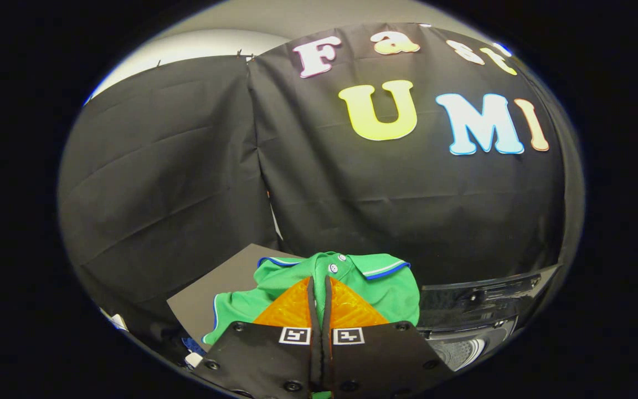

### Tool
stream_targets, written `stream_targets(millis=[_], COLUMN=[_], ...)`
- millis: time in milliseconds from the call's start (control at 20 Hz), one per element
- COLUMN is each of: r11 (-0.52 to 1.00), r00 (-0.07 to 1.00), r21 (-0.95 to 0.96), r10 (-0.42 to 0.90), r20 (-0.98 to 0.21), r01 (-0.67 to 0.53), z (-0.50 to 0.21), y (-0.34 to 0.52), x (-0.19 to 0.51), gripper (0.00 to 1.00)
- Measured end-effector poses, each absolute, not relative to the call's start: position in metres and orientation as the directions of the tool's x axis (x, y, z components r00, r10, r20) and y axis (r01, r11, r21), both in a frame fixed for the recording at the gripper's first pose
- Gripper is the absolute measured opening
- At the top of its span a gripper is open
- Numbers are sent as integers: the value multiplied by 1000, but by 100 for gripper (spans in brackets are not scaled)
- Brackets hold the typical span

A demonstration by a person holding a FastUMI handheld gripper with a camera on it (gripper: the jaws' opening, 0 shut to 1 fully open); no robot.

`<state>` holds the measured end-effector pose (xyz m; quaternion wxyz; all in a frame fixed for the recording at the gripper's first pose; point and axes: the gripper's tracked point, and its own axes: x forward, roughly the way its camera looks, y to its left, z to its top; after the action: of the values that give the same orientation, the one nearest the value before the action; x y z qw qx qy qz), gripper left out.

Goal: Put the clothes into the washing machine and then close the washing machine lid.

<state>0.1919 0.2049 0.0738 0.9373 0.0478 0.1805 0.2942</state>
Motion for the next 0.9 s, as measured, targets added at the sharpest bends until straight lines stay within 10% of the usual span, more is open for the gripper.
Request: stream_targets(millis=[900], r11=[918], r00=[867], r21=[179], r10=[393], r20=[-307], r01=[-353], z=[44], y=[27], x=[212], gripper=[1])
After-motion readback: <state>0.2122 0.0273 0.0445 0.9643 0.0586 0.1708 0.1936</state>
